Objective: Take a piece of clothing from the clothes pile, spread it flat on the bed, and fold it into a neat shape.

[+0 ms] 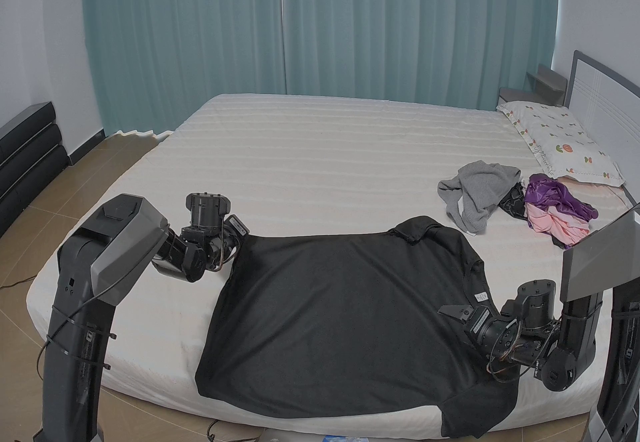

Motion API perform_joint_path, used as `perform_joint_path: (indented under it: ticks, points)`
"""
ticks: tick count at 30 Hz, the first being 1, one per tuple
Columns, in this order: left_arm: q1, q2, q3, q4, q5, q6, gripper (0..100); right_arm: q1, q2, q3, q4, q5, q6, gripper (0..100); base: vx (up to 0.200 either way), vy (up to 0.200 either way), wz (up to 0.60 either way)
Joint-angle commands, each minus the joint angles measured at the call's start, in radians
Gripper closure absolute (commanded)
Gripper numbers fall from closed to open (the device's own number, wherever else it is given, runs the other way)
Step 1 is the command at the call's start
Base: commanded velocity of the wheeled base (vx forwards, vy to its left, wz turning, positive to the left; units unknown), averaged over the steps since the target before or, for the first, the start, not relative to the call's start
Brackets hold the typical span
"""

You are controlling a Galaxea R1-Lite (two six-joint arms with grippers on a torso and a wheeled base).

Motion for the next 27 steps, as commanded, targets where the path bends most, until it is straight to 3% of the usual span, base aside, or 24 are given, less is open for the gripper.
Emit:
perform_joint_path:
  ticks: [1, 7, 12, 17, 19, 22, 27]
  points:
    - [0.031, 0.037, -0.091, -0.001, -0.002, -0.007, 100, 0.0, 0.0, 0.002, -0.001, 0.001, 0.001, 0, 0.0, 0.0, 0.0]
    - [0.042, 0.066, -0.135, 0.001, 0.0, -0.004, 100, 0.0, -0.002, 0.0, -0.001, -0.004, 0.001, 0, 0.0, 0.0, 0.0]
    - [0.06, 0.076, -0.181, 0.004, 0.0, 0.0, 100, -0.001, -0.016, -0.017, -0.001, -0.07, -0.007, 0, 0.0, 0.0, 0.0]
    - [0.082, 0.077, -0.209, 0.014, -0.003, 0.033, 100, 0.005, 0.011, -0.083, 0.006, -0.191, -0.086, 0, 0.0, 0.0, 0.0]
    - [0.088, 0.069, -0.215, 0.031, -0.003, 0.117, 100, 0.019, 0.017, -0.122, 0.003, -0.289, -0.129, 0, 0.0, 0.0, 0.0]
    - [0.09, 0.065, -0.215, 0.033, -0.002, 0.143, 100, 0.013, -0.012, -0.161, 0.024, -0.305, -0.148, 0, 0.0, 0.0, 0.0]
    - [0.094, 0.068, -0.28, 0.067, -0.002, 0.149, 100, -0.043, -0.086, -0.337, 0.243, -0.309, -0.209, 0, 0.0, 0.0, 0.0]
